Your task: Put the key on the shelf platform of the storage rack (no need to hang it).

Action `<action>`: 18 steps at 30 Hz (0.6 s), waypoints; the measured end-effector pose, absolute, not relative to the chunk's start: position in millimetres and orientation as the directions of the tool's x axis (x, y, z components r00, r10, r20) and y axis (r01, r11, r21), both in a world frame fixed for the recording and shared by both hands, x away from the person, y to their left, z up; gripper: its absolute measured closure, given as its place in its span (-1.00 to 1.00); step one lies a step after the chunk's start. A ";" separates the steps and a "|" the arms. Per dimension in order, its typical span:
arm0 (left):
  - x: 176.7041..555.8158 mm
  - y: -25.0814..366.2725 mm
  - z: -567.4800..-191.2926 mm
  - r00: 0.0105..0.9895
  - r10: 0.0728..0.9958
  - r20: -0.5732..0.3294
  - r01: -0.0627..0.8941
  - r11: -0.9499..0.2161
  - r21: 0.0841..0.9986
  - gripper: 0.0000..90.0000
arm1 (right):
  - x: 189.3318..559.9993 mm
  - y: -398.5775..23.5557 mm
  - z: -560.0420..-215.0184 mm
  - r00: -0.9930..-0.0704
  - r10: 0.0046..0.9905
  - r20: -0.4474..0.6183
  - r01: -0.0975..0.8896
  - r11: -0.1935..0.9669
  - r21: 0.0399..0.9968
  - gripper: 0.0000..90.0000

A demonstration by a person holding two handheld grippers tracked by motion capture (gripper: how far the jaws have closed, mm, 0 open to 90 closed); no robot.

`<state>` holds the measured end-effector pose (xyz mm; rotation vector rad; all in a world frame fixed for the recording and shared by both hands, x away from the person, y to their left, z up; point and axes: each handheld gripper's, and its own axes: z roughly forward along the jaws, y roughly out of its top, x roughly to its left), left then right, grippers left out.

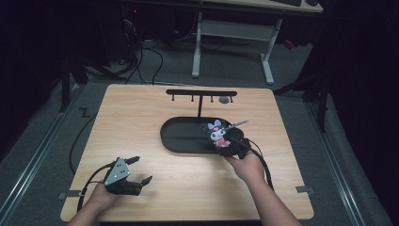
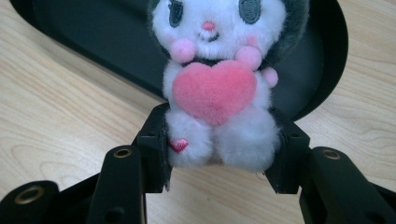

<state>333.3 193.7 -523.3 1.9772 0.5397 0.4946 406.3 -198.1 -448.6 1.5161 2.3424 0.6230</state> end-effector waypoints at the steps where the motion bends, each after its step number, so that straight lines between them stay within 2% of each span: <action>1: 333.3 193.7 -523.3 0.818 0.565 0.113 0.161 -0.413 0.896 -0.66 | 407.5 -197.7 -449.0 -0.405 0.914 0.002 0.793 0.350 0.499 0.12; 18: 333.4 193.9 -523.2 0.818 0.564 0.112 0.162 -0.413 0.896 -0.66 | 431.8 -186.5 -457.6 -0.390 0.921 -0.003 0.802 0.342 0.490 0.12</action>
